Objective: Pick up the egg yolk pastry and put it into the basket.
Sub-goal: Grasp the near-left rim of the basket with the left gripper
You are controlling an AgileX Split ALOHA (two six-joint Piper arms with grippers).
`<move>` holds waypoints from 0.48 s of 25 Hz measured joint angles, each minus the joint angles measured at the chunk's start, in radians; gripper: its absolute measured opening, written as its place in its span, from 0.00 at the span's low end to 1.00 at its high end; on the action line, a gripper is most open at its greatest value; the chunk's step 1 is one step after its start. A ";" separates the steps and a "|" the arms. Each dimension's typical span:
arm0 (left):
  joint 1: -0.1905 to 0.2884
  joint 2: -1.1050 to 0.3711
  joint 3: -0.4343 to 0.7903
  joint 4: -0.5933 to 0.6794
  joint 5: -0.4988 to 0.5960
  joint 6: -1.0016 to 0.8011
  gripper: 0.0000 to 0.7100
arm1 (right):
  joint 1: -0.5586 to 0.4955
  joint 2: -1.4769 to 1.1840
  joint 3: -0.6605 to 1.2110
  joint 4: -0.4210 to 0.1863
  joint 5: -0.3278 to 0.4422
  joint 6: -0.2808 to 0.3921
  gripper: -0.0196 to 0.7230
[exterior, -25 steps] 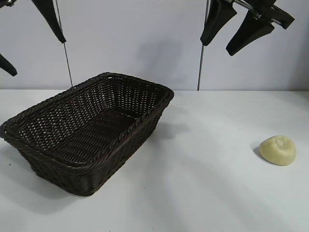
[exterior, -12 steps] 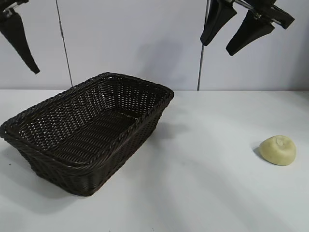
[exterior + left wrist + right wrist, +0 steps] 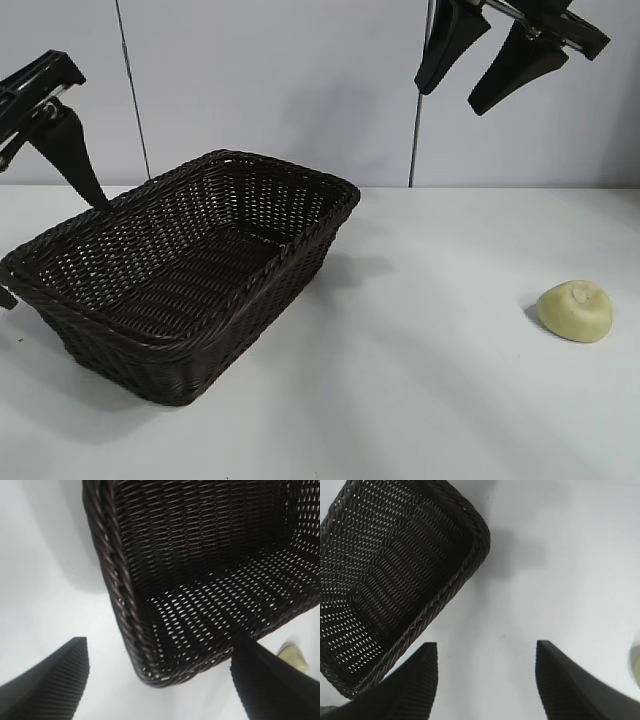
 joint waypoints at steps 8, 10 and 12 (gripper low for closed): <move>0.000 0.112 0.000 0.034 -0.082 0.001 0.80 | 0.000 0.000 0.000 -0.001 0.000 0.000 0.60; 0.000 0.145 0.000 0.036 -0.114 0.002 0.80 | 0.000 0.000 0.000 -0.001 0.000 0.000 0.60; 0.000 0.179 0.000 0.037 -0.143 0.003 0.80 | 0.000 0.000 0.000 -0.001 0.000 0.000 0.60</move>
